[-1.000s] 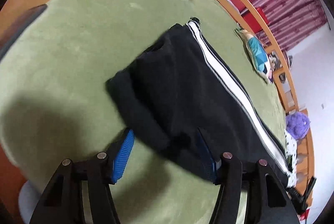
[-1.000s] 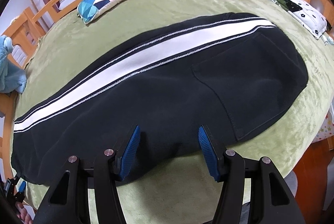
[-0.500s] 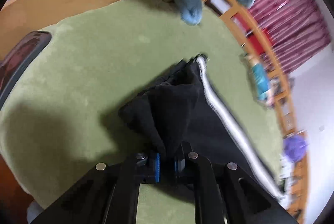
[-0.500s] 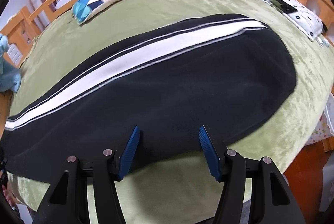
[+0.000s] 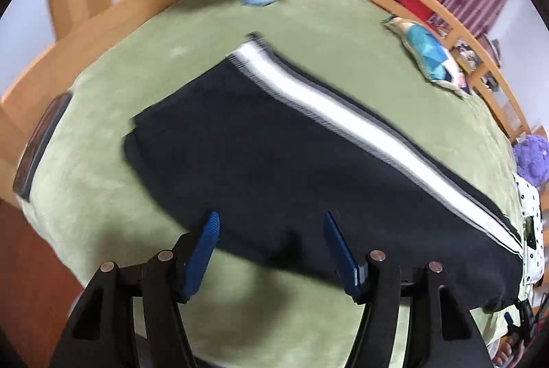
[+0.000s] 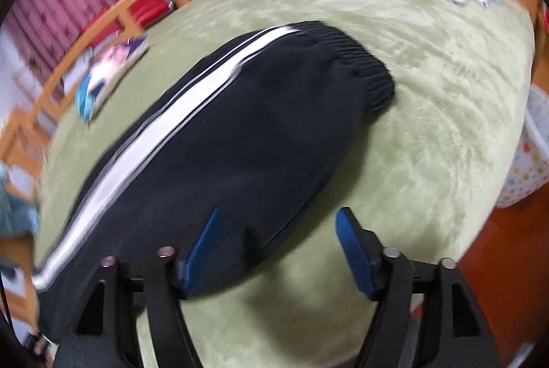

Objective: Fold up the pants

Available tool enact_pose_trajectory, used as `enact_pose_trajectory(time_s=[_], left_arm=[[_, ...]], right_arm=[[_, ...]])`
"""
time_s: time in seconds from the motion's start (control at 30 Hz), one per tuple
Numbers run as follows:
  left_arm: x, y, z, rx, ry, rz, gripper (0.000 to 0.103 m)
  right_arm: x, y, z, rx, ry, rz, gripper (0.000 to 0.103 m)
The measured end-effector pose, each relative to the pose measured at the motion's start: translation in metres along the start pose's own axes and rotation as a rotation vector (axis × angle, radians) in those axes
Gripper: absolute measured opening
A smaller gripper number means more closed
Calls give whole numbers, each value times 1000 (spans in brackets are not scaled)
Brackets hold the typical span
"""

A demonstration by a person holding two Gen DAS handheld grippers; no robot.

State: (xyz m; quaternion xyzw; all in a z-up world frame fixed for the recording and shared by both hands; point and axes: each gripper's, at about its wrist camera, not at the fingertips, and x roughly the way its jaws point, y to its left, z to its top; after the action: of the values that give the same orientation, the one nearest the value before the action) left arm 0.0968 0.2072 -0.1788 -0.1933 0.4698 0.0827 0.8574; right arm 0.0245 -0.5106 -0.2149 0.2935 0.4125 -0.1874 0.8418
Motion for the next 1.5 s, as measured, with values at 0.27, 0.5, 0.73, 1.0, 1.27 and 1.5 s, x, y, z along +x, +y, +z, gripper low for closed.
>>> enact_pose_trajectory(time_s=[0.27, 0.5, 0.73, 1.0, 1.27, 1.5], left_arm=[[3, -76, -1, 78, 5, -36, 62], [5, -115, -5, 132, 19, -36, 62], [-4, -122, -14, 142, -3, -28, 62], [-4, -125, -21, 173, 11, -31, 62], [9, -122, -14, 170, 29, -65, 62], [19, -120, -6, 180, 37, -69, 62]], right_arm=[[56, -60, 54, 228, -51, 206, 78], [100, -55, 105, 329, -51, 291, 32], [3, -3, 157, -89, -272, 379, 41], [102, -73, 128, 41, 28, 145, 73], [36, -19, 135, -142, -103, 46, 74], [66, 117, 128, -468, -78, 211, 76]])
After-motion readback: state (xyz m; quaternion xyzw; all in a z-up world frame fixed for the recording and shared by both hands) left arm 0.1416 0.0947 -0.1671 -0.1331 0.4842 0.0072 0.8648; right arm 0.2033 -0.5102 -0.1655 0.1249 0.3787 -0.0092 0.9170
